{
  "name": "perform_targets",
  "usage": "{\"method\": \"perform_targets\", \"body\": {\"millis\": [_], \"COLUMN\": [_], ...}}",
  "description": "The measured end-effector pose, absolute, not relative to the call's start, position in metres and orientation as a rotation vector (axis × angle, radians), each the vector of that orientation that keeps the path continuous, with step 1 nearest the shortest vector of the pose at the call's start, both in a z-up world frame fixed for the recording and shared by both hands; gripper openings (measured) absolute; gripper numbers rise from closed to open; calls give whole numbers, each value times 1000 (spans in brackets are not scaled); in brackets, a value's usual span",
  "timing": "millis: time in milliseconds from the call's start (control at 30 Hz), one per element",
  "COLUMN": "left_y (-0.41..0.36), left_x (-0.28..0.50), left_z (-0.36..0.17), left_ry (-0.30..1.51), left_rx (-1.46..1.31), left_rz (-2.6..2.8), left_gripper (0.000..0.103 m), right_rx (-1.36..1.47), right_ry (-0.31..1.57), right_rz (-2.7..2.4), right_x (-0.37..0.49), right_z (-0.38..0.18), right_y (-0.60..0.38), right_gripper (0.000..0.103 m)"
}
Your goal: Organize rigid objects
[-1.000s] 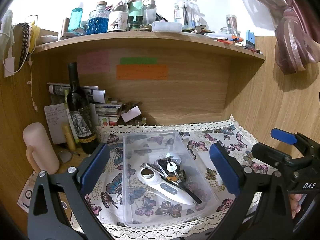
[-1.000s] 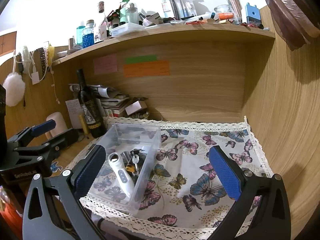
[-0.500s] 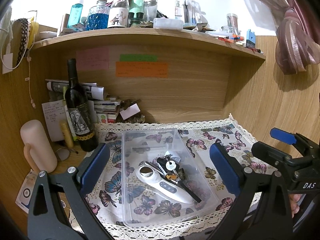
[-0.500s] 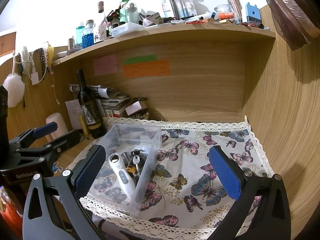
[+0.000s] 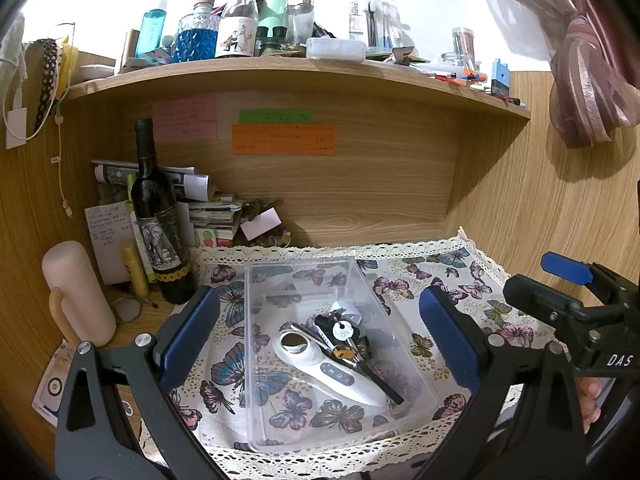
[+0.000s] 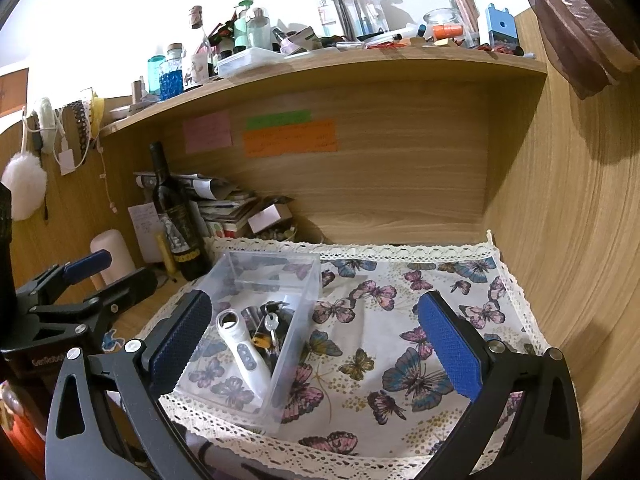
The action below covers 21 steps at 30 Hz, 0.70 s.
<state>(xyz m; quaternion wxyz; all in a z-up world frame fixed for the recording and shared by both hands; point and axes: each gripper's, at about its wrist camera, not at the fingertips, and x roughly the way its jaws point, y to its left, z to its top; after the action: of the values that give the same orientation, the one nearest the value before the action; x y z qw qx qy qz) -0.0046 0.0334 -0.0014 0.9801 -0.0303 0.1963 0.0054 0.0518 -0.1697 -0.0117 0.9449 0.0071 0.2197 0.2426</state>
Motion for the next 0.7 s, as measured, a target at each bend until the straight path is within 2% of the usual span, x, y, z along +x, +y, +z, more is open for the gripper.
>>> {"method": "perform_targets", "body": {"millis": [700], "left_y": [32], "left_x": [-5], "left_z": [-2], "left_ry": [406], "left_rx": [-43], "left_rz": [-8], "left_gripper": [101], "right_rx": [19], "right_ry": [457], "right_rz": [484], "right_x": [53], "right_z": [-12], "right_y": [-168], "right_gripper": [103]}}
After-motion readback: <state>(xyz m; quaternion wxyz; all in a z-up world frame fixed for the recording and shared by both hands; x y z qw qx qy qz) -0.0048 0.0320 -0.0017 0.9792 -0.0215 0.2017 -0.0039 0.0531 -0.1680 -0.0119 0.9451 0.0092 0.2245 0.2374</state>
